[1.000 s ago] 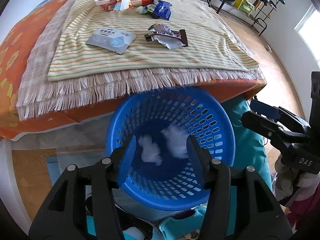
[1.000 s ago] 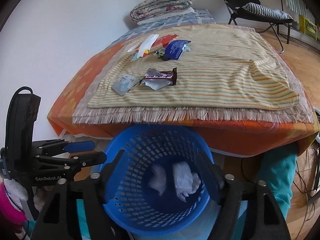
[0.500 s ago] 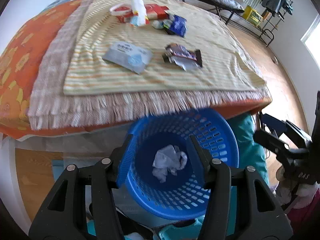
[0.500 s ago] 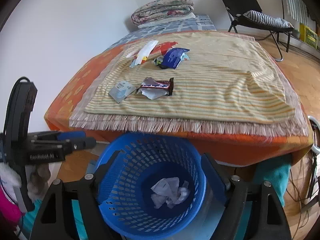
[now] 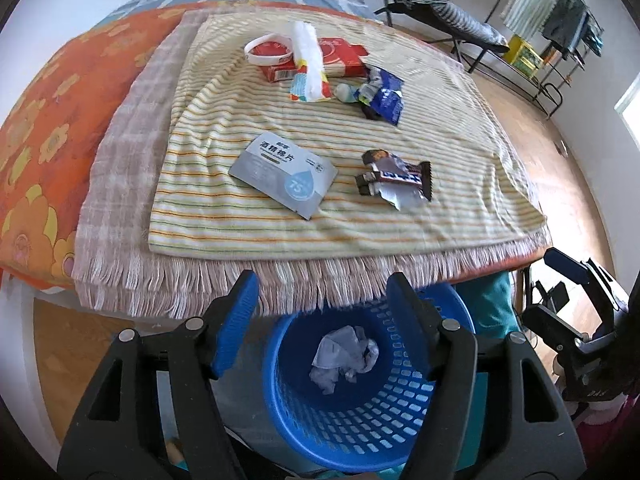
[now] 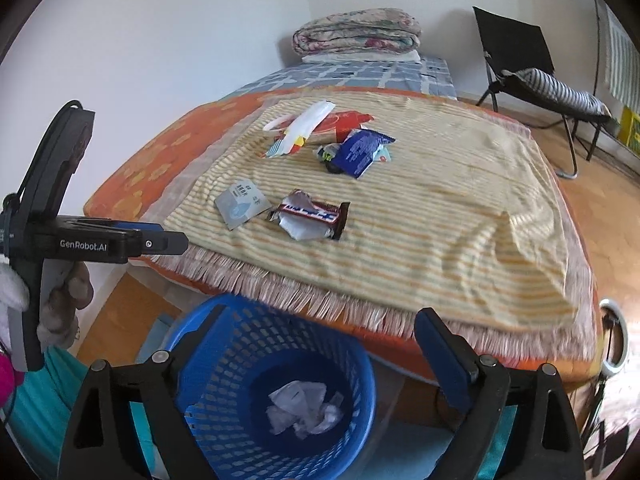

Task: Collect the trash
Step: 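Grasp the alcohol wipe packet with the left tool while the right tool grasps the chocolate wrapper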

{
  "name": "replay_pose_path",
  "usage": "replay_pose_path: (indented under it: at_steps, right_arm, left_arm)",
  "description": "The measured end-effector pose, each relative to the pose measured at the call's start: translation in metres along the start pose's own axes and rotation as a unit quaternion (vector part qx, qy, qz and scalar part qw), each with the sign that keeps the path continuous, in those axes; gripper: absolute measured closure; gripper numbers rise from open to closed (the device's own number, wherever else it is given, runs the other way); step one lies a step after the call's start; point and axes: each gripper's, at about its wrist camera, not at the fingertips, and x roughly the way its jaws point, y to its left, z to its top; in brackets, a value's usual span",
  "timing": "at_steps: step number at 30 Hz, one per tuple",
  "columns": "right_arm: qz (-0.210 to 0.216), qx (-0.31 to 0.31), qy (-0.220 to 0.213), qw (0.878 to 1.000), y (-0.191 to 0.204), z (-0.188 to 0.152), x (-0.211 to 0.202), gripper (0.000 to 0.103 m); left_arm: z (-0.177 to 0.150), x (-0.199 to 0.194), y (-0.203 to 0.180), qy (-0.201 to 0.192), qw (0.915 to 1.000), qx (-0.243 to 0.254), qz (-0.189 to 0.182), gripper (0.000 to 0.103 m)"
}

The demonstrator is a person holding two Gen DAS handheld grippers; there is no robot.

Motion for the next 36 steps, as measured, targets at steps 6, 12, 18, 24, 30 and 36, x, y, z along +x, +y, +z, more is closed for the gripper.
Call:
replay_pose_path:
  at_steps: [6, 12, 18, 24, 30, 36]
  right_arm:
    - [0.012, -0.045, 0.017, 0.999, 0.002, 0.020, 0.018, 0.010]
    - [0.018, -0.106, 0.036, 0.994, 0.015, 0.036, 0.044, 0.010]
    - [0.018, -0.143, 0.060, 0.988, 0.023, 0.049, 0.074, 0.010]
    - [0.004, -0.199, 0.084, 0.976, 0.032, 0.053, 0.099, 0.010]
    - [-0.017, -0.242, 0.094, 0.965, 0.039, 0.054, 0.120, 0.010]
    - [-0.015, -0.220, 0.089, 0.971, 0.033, 0.065, 0.135, 0.010]
  left_arm:
    - [0.023, 0.019, 0.015, 0.028, 0.9989, -0.035, -0.010, 0.035]
    - [0.047, 0.042, 0.031, 0.046, 0.9966, -0.067, -0.010, 0.035]
    - [0.062, 0.061, 0.038, 0.063, 0.9940, -0.086, -0.022, 0.035]
    - [0.076, 0.076, 0.038, 0.074, 0.9919, -0.101, -0.023, 0.035]
    - [0.094, 0.086, 0.033, 0.071, 0.9930, -0.093, -0.017, 0.035]
    - [0.108, 0.092, 0.027, 0.061, 0.9945, -0.086, -0.003, 0.035]
